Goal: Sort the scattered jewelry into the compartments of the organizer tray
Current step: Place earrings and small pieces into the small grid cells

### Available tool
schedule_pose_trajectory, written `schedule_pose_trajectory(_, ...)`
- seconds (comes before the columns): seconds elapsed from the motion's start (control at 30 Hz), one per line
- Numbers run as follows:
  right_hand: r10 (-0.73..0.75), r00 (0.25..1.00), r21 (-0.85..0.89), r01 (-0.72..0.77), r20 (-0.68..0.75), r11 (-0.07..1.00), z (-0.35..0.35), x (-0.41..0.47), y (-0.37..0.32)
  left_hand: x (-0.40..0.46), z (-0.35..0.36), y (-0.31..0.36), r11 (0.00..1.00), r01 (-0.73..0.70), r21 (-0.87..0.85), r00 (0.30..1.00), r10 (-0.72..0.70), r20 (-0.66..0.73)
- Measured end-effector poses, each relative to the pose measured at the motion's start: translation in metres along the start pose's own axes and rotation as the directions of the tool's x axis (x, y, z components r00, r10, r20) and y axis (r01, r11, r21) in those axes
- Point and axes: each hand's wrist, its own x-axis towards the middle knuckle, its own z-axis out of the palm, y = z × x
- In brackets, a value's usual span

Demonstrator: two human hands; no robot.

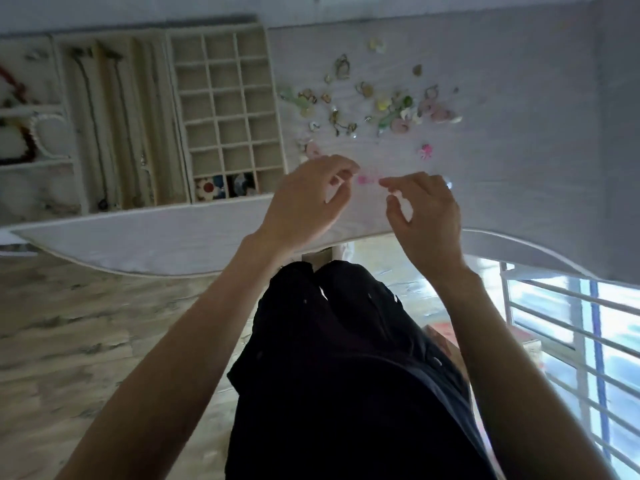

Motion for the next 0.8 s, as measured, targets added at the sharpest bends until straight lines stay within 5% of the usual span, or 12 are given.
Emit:
schedule_pose_trajectory(0.13,0.335,0.942,0.042,-0.334,-0.016,0.942,-0.007,-0.013,0.062,0.038,0.056,0.012,0.987,-0.044,0.155,0.995,0.028,0.1)
schedule_pose_trajectory(0.23,0.416,0.909,0.085,-0.416,0.008,0.906,-0.005,-0.008,0.091,0.059,0.087,0.015,0.957,-0.016,0.29,0.997,-0.008,0.082)
schedule_pose_trajectory(0.4,0.319,0.946,0.123,-0.323,0.053,0.938,0.01,0.013,0.106,0.08,0.1,0.01,0.928,0.05,0.368,0.997,-0.027,-0.068)
schedule_pose_trajectory(0.63,0.12,0.992,0.115,-0.114,-0.047,0.987,0.013,0.044,0.101,0.079,0.1,0.009,0.809,0.069,0.583,0.997,-0.07,-0.02)
schedule_pose_trajectory(0.7,0.087,0.995,0.166,-0.079,-0.04,0.983,0.002,0.045,0.098,0.076,0.096,0.016,0.9,0.066,0.431,0.998,-0.069,-0.007)
schedule_pose_trajectory(0.8,-0.003,0.999,0.374,-0.01,0.035,0.928,-0.019,0.049,0.081,0.062,0.08,0.033,0.984,0.151,-0.095,0.985,-0.141,0.101)
